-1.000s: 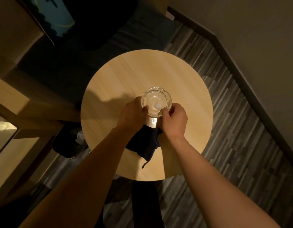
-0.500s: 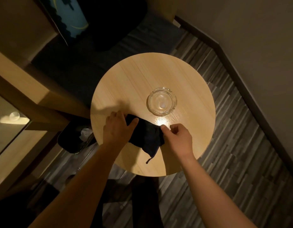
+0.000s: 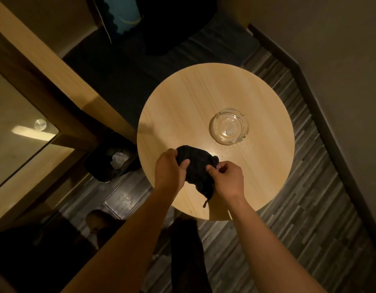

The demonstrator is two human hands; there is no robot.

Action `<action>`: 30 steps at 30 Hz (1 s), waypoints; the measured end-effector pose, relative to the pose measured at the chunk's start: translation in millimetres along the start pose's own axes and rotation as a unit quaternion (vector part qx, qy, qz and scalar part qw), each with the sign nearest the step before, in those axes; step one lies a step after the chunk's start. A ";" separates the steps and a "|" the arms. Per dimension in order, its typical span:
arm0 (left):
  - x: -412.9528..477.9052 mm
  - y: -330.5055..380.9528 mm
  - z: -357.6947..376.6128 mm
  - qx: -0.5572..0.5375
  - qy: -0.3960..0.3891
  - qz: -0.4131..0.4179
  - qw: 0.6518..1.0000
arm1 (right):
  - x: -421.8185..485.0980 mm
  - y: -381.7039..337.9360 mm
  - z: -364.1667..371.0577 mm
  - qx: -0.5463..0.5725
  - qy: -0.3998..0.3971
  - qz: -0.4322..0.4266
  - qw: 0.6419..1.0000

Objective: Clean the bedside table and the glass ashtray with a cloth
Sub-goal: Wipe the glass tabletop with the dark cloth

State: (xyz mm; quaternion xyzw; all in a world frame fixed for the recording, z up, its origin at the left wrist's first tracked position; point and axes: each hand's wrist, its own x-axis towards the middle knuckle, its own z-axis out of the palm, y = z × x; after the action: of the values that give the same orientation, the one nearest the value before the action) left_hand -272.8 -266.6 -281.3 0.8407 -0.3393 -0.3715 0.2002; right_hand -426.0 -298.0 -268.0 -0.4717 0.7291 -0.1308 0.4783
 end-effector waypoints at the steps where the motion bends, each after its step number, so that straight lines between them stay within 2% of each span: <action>1: -1.5 -2.6 -5.0 -0.024 -0.004 -0.012 1.000 | -2.5 -2.3 -0.2 0.020 -0.011 0.004 1.000; 7: -11.0 -23.7 -48.2 -0.159 -0.018 -0.054 0.986 | -18.2 -23.2 11.1 0.151 -0.092 0.011 0.984; 12: -23.7 -54.9 -103.6 -0.278 0.011 -0.070 0.958 | -32.1 -61.1 38.8 0.136 -0.179 -0.023 0.974; 16: -32.6 -88.3 -153.7 -0.387 0.035 -0.095 0.916 | -53.3 -100.2 83.9 0.119 -0.228 -0.050 0.965; 20: -34.0 -131.3 -207.7 -0.393 0.101 -0.126 0.905 | -79.6 -136.1 144.7 0.090 -0.264 -0.069 0.958; 30: -23.2 -254.9 -355.7 -0.462 0.197 -0.149 0.852 | -154.8 -229.6 323.4 0.014 -0.352 -0.095 0.931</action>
State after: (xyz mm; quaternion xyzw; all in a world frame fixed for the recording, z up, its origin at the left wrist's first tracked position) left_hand 93.8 -44.1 -191.0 0.7472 0.0472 -0.3370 0.5708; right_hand -16.3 -207.4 -196.0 -0.5479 0.4639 -0.0110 0.6960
